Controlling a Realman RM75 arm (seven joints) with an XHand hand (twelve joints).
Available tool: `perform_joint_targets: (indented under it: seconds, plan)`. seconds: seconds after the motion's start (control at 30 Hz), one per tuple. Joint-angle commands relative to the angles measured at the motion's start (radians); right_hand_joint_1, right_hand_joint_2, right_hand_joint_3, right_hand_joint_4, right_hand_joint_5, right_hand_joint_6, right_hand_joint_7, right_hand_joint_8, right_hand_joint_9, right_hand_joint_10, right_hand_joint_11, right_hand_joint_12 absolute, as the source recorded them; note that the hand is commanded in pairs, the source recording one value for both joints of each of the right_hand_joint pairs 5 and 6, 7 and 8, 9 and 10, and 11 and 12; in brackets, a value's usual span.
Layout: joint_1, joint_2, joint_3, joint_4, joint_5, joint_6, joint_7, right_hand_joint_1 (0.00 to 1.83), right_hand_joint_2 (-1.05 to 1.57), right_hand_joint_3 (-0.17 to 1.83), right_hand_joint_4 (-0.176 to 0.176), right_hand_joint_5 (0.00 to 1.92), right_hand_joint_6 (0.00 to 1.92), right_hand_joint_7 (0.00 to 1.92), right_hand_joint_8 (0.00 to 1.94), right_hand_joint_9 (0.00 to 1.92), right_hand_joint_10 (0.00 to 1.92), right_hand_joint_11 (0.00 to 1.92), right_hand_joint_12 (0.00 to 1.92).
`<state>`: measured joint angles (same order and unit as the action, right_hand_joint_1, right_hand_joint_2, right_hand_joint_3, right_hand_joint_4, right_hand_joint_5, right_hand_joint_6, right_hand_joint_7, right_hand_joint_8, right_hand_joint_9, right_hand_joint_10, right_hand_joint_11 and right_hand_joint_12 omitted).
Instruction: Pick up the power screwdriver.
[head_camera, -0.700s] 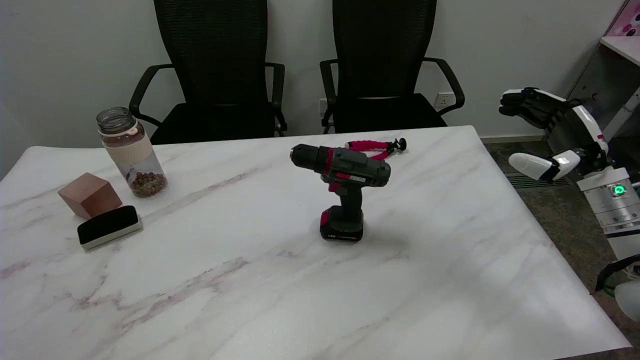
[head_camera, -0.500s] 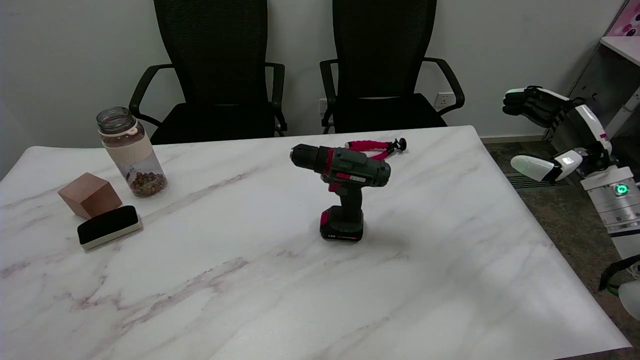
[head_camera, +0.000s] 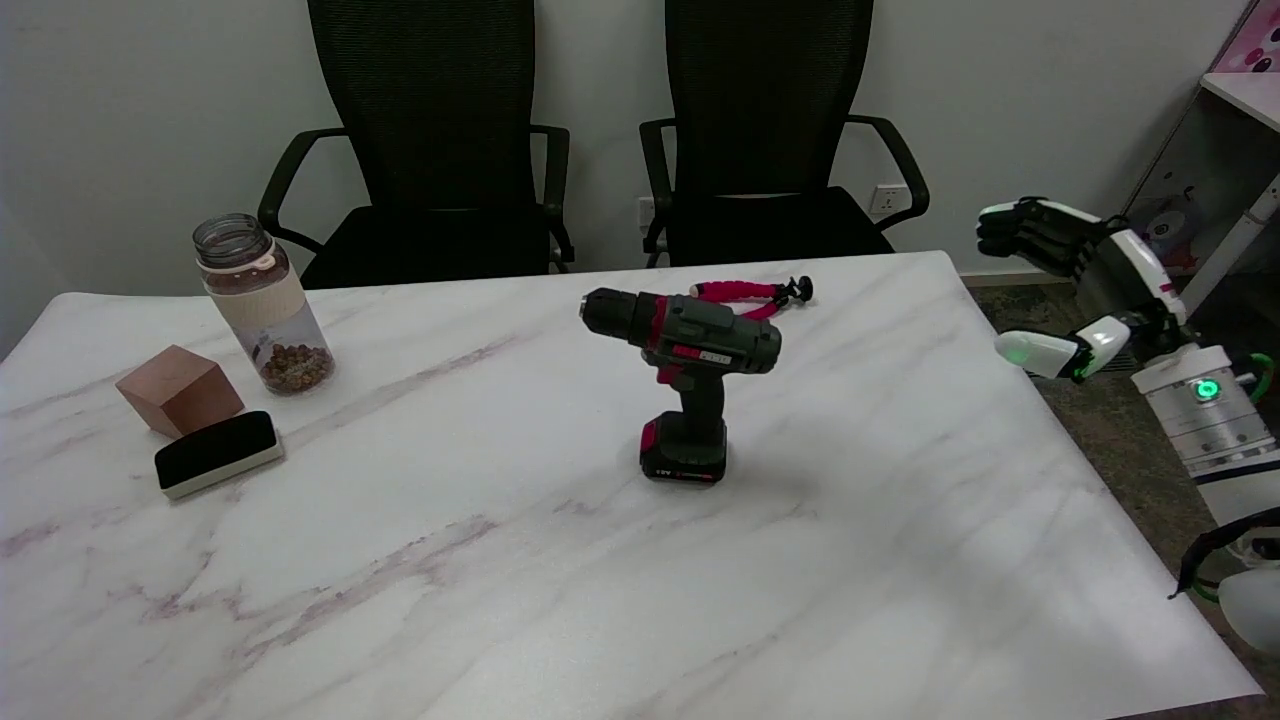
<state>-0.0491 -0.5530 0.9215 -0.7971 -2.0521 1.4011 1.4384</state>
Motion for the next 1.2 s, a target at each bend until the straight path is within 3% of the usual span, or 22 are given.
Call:
perform_joint_targets:
  seconds: [0.03, 0.3, 0.87, 1.2]
  plan:
    - [0.009, -0.128, -0.062, -0.142, -0.001, -0.189, -0.038, 1.01, -0.20, 1.04, -0.014, 0.61, 0.61, 0.61, 0.61, 0.39, 0.39, 0.57, 0.57]
    - [0.089, -0.251, -0.087, -0.126, -0.066, -0.299, -0.049, 1.00, -0.20, 1.02, -0.019, 0.59, 0.59, 0.59, 0.59, 0.39, 0.39, 0.57, 0.57]
    - [0.168, -0.342, -0.206, -0.106, -0.066, -0.327, -0.036, 0.98, -0.28, 1.06, -0.005, 0.50, 0.50, 0.50, 0.50, 0.39, 0.39, 0.55, 0.55]
    - [0.179, -0.401, -0.229, -0.099, -0.066, -0.329, -0.031, 0.96, -0.37, 1.09, 0.032, 0.43, 0.43, 0.43, 0.43, 0.35, 0.35, 0.45, 0.45]
